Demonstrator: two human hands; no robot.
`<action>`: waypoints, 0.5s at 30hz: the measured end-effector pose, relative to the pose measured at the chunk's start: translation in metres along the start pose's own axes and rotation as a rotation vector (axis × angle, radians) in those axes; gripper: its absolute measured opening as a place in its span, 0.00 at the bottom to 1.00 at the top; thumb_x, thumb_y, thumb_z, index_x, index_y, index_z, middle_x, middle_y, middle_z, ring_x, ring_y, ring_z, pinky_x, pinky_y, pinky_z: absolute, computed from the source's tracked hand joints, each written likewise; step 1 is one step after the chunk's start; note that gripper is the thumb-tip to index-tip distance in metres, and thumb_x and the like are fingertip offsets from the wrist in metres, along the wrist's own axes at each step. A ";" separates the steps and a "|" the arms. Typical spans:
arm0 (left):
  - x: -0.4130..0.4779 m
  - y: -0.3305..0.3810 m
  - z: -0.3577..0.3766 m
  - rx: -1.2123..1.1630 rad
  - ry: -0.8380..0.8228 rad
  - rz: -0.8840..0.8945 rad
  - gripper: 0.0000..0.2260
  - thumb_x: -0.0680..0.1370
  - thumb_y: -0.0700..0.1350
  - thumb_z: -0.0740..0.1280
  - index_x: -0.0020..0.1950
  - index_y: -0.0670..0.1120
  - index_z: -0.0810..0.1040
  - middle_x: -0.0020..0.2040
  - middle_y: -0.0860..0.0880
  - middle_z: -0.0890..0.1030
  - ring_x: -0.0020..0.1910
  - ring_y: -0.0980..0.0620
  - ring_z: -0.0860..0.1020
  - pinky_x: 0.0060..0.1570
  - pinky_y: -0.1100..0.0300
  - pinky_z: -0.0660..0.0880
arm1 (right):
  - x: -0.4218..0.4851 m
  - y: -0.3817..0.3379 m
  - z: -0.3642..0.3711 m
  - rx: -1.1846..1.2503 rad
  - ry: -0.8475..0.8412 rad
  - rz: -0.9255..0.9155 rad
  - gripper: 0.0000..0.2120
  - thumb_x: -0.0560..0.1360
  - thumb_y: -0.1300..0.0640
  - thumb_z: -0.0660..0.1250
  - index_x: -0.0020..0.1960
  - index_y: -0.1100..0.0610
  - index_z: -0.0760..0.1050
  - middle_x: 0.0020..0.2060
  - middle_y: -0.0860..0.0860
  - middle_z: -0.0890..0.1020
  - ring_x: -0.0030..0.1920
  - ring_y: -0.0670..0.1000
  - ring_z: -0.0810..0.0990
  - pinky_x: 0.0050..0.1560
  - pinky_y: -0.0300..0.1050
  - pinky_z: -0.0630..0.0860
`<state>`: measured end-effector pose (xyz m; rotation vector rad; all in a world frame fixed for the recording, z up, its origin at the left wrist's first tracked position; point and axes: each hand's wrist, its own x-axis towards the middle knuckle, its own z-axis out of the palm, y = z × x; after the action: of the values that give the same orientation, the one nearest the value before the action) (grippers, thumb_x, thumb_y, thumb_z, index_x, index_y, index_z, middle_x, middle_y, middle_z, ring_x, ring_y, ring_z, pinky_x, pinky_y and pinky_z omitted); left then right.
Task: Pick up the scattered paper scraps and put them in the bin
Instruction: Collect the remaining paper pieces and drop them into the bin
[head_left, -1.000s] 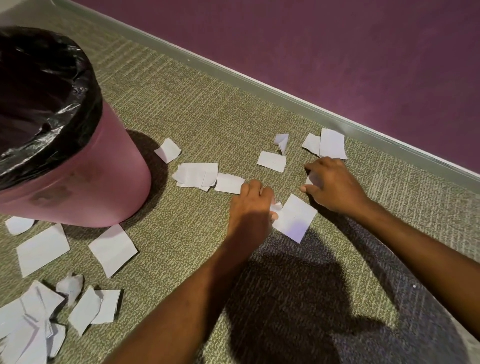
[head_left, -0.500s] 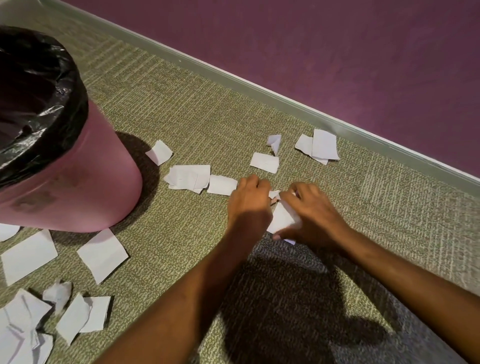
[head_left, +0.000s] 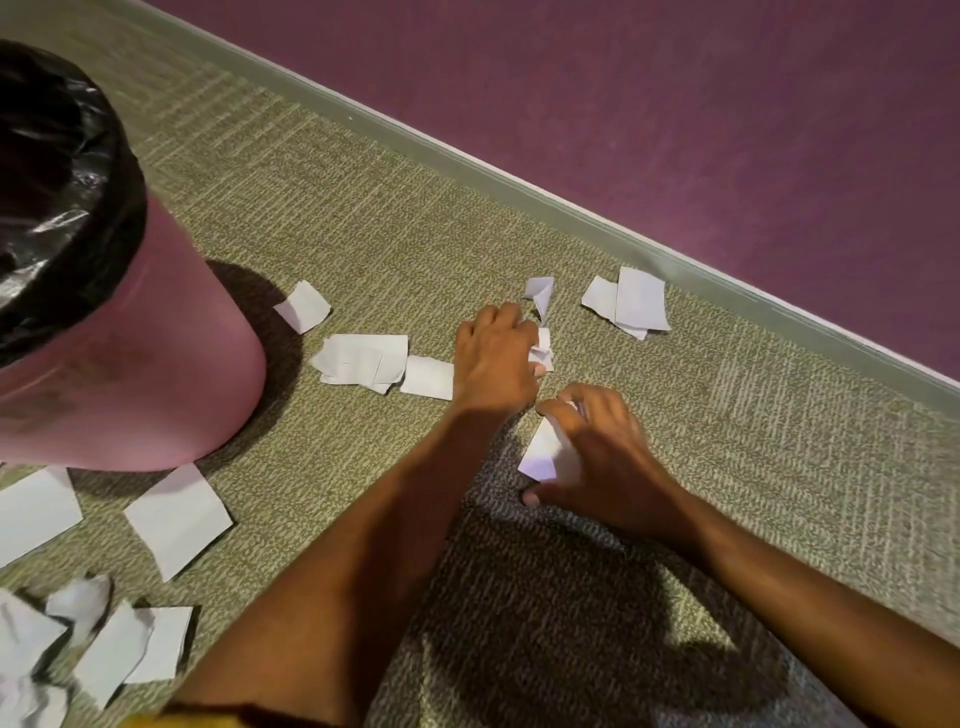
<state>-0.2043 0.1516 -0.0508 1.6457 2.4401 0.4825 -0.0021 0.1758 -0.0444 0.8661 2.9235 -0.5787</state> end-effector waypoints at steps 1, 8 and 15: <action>0.000 0.002 -0.002 0.009 0.002 0.002 0.15 0.75 0.47 0.75 0.61 0.50 0.80 0.65 0.49 0.76 0.66 0.45 0.72 0.64 0.48 0.70 | -0.001 -0.002 0.000 0.002 0.002 0.000 0.49 0.66 0.24 0.73 0.78 0.49 0.68 0.73 0.54 0.68 0.75 0.57 0.64 0.67 0.59 0.70; -0.006 0.015 0.002 -0.021 0.044 -0.041 0.15 0.76 0.39 0.74 0.59 0.50 0.78 0.59 0.50 0.80 0.61 0.46 0.74 0.56 0.49 0.71 | 0.000 -0.009 -0.005 -0.125 0.035 -0.094 0.35 0.68 0.40 0.72 0.70 0.56 0.73 0.65 0.57 0.73 0.65 0.59 0.72 0.59 0.58 0.77; -0.047 0.027 -0.002 -0.337 0.060 -0.151 0.11 0.76 0.34 0.67 0.54 0.47 0.75 0.51 0.48 0.79 0.49 0.46 0.76 0.42 0.55 0.66 | -0.008 -0.017 0.005 -0.196 0.060 -0.128 0.24 0.69 0.47 0.66 0.60 0.60 0.77 0.57 0.56 0.77 0.58 0.59 0.76 0.52 0.56 0.77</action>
<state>-0.1634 0.1168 -0.0412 1.3194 2.3392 0.8738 -0.0053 0.1567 -0.0425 0.6909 3.0406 -0.2690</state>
